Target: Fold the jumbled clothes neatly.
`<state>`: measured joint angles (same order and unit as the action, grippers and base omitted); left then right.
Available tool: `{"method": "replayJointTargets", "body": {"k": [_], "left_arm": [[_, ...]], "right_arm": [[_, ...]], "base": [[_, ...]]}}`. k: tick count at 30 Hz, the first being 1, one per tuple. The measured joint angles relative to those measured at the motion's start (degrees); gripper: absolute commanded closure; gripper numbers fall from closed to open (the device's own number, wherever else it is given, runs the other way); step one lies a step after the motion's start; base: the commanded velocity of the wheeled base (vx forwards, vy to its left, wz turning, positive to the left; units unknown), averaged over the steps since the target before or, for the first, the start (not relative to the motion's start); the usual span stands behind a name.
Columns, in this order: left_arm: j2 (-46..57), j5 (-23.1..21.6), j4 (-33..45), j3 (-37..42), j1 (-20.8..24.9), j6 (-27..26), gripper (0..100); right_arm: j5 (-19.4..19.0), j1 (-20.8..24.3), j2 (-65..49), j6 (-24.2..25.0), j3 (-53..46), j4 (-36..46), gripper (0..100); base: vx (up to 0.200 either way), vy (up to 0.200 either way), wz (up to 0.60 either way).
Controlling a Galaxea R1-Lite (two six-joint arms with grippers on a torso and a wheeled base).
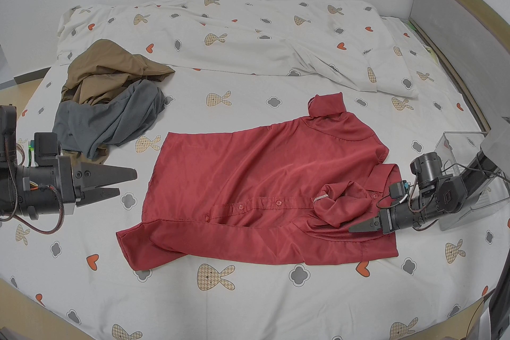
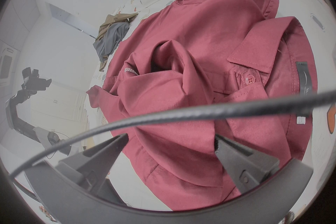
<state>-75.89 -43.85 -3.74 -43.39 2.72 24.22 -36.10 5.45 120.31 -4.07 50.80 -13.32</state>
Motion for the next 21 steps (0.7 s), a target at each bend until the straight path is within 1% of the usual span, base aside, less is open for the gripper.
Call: {"method": "replayJointTargets", "body": {"k": [6,8,13,18,21], "left_arm": [[0.0,0.0,-0.1,0.1,0.0,0.0,0],[-0.1,0.0,-0.1,0.1,0.0,0.0,0],[-0.1,0.0,-0.1,0.1,0.0,0.0,0],[-0.1,0.0,-0.1,0.1,0.0,0.0,0],[-0.2,0.0,-0.1,0.1,0.0,0.0,0]], "right_arm": [[0.0,-0.5,0.1,0.7,-0.1,0.0,100],[0.0,-0.8,0.0,2.1,-0.1,0.0,100],[-0.1,-2.0,-0.8,2.8,0.1,0.0,100],[-0.2,-3.3,-3.2,3.2,0.1,0.2,100],[-0.2,-4.4,-5.6,4.7,0.4,0.4,100]], "base": [[0.0,0.0,0.0],[0.0,0.0,0.0],[0.0,0.0,0.0],[0.0,0.0,0.0],[0.0,0.0,0.0]]}}
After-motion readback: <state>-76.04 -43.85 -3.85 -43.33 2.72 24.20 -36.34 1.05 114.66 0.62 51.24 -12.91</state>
